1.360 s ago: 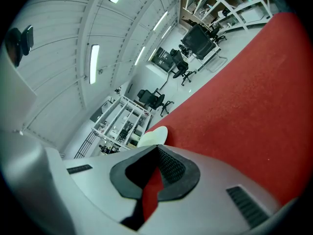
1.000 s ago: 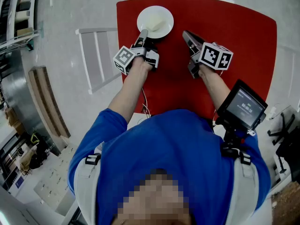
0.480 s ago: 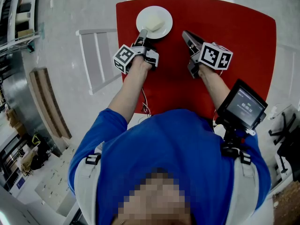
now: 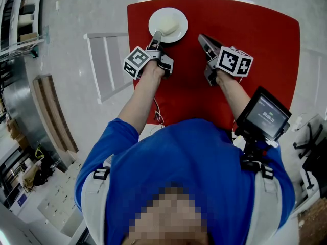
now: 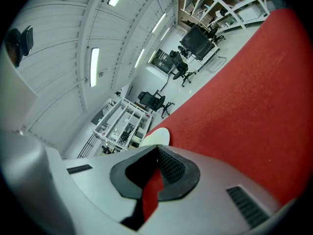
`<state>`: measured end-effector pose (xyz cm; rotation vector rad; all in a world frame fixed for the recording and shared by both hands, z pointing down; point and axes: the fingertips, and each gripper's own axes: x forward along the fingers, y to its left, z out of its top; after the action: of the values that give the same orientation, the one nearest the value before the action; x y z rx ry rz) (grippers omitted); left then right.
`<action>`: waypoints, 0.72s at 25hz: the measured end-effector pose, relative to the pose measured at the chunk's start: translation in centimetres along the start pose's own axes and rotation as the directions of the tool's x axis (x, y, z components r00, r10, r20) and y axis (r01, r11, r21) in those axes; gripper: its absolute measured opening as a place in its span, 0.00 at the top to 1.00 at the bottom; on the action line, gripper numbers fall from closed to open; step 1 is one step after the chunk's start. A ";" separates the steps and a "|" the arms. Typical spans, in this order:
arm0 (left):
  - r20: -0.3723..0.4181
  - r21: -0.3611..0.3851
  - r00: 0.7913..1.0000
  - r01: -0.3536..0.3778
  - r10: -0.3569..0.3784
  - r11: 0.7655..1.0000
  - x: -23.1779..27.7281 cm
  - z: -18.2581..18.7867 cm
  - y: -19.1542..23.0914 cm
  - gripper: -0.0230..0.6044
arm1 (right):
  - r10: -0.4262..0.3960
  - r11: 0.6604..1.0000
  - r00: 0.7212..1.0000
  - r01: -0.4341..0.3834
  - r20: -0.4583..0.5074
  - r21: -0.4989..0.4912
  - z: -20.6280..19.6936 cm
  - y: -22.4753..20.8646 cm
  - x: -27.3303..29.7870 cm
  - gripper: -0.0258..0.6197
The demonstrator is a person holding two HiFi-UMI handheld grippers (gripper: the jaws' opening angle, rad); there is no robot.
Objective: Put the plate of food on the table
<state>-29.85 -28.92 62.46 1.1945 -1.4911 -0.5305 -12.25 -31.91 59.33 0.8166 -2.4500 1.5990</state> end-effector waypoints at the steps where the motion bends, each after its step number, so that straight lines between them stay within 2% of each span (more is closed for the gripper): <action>1: -0.004 0.016 1.000 -0.002 0.002 1.000 0.0 0.0 0.0 0.81 | 0.000 1.000 1.000 0.000 0.001 -0.001 0.0 0.0 0.0 0.96; 4: -0.025 0.106 0.999 -0.019 0.022 0.994 0.1 -0.2 -0.3 0.77 | 0.001 1.000 1.000 -0.001 0.002 -0.001 0.1 -0.1 0.0 0.96; 7: -0.045 0.216 0.997 -0.046 0.057 0.975 0.1 -0.3 -0.2 0.72 | 0.002 1.000 1.000 -0.002 0.004 -0.003 0.1 0.0 0.0 0.96; 9: -0.048 0.255 0.996 -0.063 0.077 0.965 0.0 -0.1 0.0 0.70 | 0.002 1.000 1.000 -0.002 0.006 -0.004 0.1 0.0 0.0 0.96; 18: -0.045 0.266 0.995 -0.072 0.087 0.961 -0.6 -0.1 0.8 0.70 | 0.006 1.000 1.000 -0.006 0.009 -0.008 0.2 -0.1 0.0 0.96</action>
<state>-30.15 -28.09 62.87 1.3365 -1.5887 -0.2459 -12.21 -32.12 59.31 0.8177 -2.4655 1.5893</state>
